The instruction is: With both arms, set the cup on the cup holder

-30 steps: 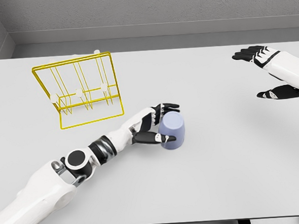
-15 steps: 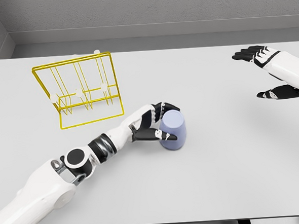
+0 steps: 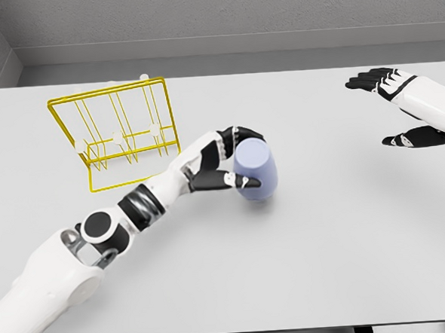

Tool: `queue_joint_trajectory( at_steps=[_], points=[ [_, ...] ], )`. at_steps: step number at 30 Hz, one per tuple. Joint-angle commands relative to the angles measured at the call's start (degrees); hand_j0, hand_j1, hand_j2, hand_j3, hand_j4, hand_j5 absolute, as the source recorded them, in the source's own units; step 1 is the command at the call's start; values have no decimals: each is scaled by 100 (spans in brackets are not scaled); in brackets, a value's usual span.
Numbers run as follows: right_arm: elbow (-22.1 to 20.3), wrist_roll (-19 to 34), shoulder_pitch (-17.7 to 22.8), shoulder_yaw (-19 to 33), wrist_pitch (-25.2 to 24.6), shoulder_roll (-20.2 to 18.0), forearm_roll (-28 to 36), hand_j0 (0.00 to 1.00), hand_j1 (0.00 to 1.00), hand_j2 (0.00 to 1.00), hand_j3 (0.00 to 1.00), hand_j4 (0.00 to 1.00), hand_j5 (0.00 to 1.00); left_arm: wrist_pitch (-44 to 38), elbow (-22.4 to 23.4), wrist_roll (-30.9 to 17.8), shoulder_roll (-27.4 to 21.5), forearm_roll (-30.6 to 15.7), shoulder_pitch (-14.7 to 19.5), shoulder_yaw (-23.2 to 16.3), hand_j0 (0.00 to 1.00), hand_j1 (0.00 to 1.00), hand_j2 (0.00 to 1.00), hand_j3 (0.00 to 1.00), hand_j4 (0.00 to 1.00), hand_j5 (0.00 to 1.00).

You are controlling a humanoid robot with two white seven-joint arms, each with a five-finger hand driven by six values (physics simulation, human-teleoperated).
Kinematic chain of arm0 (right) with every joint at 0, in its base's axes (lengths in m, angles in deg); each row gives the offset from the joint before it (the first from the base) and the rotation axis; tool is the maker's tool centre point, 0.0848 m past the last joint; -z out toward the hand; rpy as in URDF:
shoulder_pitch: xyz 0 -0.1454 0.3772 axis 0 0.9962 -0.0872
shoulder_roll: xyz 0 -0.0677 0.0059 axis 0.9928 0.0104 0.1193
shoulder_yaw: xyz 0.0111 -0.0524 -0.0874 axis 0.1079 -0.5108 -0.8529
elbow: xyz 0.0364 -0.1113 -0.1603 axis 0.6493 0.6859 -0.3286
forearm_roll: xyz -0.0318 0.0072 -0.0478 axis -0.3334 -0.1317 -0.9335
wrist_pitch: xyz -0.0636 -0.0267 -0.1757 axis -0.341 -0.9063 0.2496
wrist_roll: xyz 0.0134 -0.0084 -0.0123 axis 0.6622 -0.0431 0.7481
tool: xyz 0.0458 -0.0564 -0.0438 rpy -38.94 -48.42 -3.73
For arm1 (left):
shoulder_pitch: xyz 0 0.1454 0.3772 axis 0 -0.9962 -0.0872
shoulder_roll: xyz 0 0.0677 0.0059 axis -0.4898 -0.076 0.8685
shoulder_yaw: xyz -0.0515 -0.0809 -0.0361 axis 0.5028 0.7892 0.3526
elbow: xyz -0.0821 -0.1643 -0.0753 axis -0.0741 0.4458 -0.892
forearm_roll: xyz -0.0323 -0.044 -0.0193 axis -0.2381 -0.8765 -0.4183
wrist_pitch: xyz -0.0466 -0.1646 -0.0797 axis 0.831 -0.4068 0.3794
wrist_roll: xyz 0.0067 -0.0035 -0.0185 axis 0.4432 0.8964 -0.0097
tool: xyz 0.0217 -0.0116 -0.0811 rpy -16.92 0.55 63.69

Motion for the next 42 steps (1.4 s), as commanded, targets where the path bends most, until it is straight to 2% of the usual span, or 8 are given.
queue_joint_trajectory(
  at_steps=[1, 9, 15, 21, 42],
  points=[
    [-3, -3, 0, 1, -14, -5, 43, 100, 100, 100, 100, 100, 100, 0, -139, 6, -96, -22, -9, 127, 58, 58, 58, 58, 58, 58],
    [5, -3, 0, 1, -14, -5, 43, 100, 100, 100, 100, 100, 100, 0, -605, 6, -439, -31, -158, 435, 58, 58, 58, 58, 58, 58],
    [5, -3, 0, 1, -14, -5, 43, 100, 100, 100, 100, 100, 100, 0, -631, 6, -474, -40, -149, 646, 58, 58, 58, 58, 58, 58],
    [5, -3, 0, 1, -14, -5, 34, 100, 100, 100, 100, 100, 100, 0, -640, 6, -737, -136, -141, 760, 58, 58, 58, 58, 58, 58],
    [5, -3, 0, 1, -14, -5, 34, 100, 100, 100, 100, 100, 100, 519, -719, 165, -1449, -374, -61, 910, 58, 58, 58, 58, 58, 58]
  ],
)
